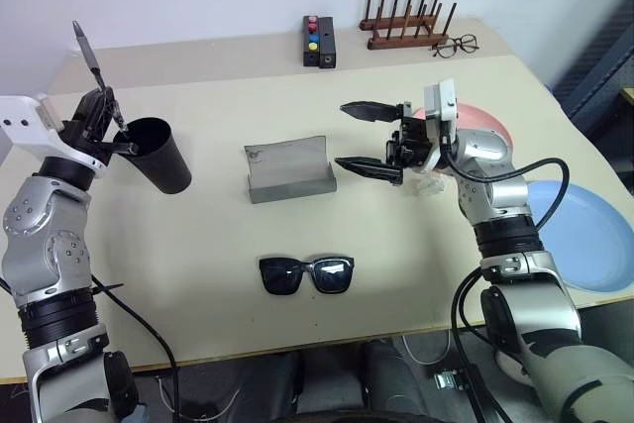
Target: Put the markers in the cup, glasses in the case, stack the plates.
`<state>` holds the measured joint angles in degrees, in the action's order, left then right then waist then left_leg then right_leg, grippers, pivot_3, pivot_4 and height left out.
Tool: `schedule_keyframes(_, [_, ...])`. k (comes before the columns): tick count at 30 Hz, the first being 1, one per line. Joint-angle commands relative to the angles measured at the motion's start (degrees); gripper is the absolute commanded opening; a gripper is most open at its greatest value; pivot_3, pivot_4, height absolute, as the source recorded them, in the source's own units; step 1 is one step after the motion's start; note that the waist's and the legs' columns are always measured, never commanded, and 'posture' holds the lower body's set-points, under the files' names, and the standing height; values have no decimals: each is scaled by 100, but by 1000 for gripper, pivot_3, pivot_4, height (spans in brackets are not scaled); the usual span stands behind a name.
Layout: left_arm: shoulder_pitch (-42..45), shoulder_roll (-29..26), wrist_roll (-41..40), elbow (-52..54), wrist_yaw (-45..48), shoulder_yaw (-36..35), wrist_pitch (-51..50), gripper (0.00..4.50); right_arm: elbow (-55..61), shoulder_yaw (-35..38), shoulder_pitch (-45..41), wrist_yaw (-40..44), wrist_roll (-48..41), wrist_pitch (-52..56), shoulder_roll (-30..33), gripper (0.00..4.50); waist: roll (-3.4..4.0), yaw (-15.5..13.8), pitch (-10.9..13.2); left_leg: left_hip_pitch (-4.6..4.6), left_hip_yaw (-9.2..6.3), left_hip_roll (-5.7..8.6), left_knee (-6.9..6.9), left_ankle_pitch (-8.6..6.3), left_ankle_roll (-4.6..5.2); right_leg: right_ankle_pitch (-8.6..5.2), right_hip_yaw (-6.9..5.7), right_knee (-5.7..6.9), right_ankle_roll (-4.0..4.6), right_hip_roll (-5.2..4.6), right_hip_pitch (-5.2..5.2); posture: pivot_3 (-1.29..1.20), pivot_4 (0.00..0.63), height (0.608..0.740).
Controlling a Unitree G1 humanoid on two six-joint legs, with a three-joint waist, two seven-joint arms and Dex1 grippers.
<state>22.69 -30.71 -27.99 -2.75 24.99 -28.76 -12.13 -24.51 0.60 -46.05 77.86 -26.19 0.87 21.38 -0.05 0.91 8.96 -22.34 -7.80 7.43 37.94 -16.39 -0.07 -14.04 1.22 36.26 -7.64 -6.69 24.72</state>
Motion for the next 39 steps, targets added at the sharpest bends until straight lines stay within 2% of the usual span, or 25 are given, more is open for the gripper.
schedule_keyframes(1, [-12,-117,69,140,25,2,162,29,42,147,-224,-50,-137,11,-54,4500,0,2,0,0,0,0,0,0,0,0,0,0,0,0,0,0,150,740])
schedule_keyframes(19, [-185,-121,165,239,15,45,196,29,90,115,-199,-99,-78,113,-64,4500,0,-5,0,0,0,0,0,0,0,0,0,0,0,0,0,0,150,740])
schedule_keyframes(22, [-222,-132,215,237,20,66,221,1184,99,113,-198,-103,-71,119,-55,4500,0,0,0,0,0,0,0,0,0,0,0,0,0,0,0,0,150,740])
schedule_keyframes(28, [-252,-84,205,278,-12,44,190,4154,136,96,-196,-122,-34,139,-18,4500,0,-1,0,0,0,0,-1,0,0,0,0,0,0,0,1,0,150,740])
schedule_keyframes(29, [-257,-73,192,293,-21,37,178,4461,148,96,-207,-136,-31,154,-14,4500,0,-2,0,0,0,0,-1,0,0,0,0,0,0,0,1,0,150,740])
schedule_keyframes(34, [-216,-117,-32,458,1,-54,33,4461,203,89,-252,-233,-19,223,-16,4500,0,-1,0,0,0,0,-1,0,0,0,0,0,0,-1,1,0,150,740])
schedule_keyframes(39, [35,-386,-448,673,209,-19,-433,4461,327,72,-124,-424,118,265,108,4500,0,-5,0,-1,0,0,0,0,0,0,0,0,0,0,1,0,150,740])
